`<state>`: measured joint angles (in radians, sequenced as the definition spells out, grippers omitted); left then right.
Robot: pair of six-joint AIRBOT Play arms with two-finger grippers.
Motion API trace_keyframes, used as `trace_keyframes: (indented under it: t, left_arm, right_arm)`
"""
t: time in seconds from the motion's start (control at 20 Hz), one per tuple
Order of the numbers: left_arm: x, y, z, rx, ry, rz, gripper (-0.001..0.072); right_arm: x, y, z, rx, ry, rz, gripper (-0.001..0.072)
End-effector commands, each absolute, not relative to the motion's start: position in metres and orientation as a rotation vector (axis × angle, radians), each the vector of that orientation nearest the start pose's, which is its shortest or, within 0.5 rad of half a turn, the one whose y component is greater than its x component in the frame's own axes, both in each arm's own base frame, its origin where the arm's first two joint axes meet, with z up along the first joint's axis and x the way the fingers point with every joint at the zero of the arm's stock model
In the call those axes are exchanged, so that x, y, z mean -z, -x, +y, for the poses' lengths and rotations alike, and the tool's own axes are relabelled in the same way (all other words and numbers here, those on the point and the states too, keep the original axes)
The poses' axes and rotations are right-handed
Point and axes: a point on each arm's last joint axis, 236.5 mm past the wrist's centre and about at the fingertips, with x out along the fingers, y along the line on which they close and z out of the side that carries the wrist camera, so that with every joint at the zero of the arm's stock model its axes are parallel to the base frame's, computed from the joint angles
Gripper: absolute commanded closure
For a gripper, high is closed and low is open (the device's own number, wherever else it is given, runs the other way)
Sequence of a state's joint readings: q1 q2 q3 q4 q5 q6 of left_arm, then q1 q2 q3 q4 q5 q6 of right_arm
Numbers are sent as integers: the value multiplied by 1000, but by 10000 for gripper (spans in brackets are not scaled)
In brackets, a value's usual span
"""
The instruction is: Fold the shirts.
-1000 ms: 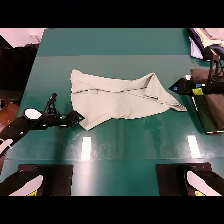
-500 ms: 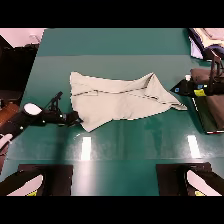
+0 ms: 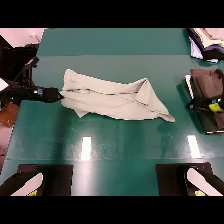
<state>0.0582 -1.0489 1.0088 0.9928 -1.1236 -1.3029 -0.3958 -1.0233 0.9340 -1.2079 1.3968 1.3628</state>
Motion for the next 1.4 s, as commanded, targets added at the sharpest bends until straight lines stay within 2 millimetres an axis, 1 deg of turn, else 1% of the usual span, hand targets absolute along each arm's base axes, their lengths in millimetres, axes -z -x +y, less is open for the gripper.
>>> trace_keyframes:
  t: [0.0,0.1,0.2,0.3,0.45,0.5,0.6,0.7,0.75,0.8,0.9,0.95,1.0,1.05,1.1,1.15,1.2,1.25,1.3,1.35]
  left_arm:
    - [-83,-358,-86,389,287,1041,682]
    - [-83,-358,-86,389,287,1041,683]
    - [-83,-358,-86,389,287,1041,683]
    - [-83,-358,-86,390,287,1041,682]
    - [-83,-357,-86,390,287,1043,683]
    - [-83,-357,-86,391,287,1044,683]
    - [-83,-357,-86,391,287,1044,683]
    - [-83,-357,-86,391,287,1045,683]
    - [-83,-357,-86,391,287,1045,683]
    - [-83,-357,-86,391,287,1045,683]
    - [-82,-357,-87,392,287,1046,683]
    - [-83,-357,-86,391,285,1045,683]
    - [-83,-357,-86,391,284,1045,683]
    - [-88,-357,-87,397,280,1043,683]
    - [-99,-357,-88,409,270,1031,683]
    - [-119,-361,-90,427,260,999,683]
    - [-144,-366,-93,443,248,952,683]
    - [-174,-370,-95,458,233,895,683]
    - [-211,-373,-97,477,209,821,683]
    - [-249,-373,-99,490,177,743,683]
  right_arm:
    - [17,-255,-6,-150,-501,1418,107]
    - [31,-248,11,-218,-530,1422,108]
    - [45,-245,15,-224,-504,1427,115]
    - [54,-257,18,-208,-466,1378,116]
    - [55,-280,27,-215,-372,1296,120]
    - [58,-283,32,-227,-353,1294,155]
    - [71,-276,43,-260,-349,1355,156]
    - [81,-271,50,-279,-350,1401,161]
    - [83,-271,51,-282,-348,1409,241]
    - [83,-271,52,-285,-339,1407,412]
    - [77,-272,47,-277,-307,1386,667]
    - [70,-274,45,-272,-308,1362,698]
    - [61,-275,44,-270,-316,1337,699]
    - [49,-275,43,-273,-324,1312,699]
    - [33,-274,46,-291,-352,1291,699]
    - [11,-276,50,-312,-397,1256,699]
    - [-18,-282,56,-338,-464,1203,699]
    - [-53,-294,60,-357,-537,1109,700]
    - [-90,-307,61,-371,-602,1001,700]
    - [-135,-322,60,-391,-655,867,700]
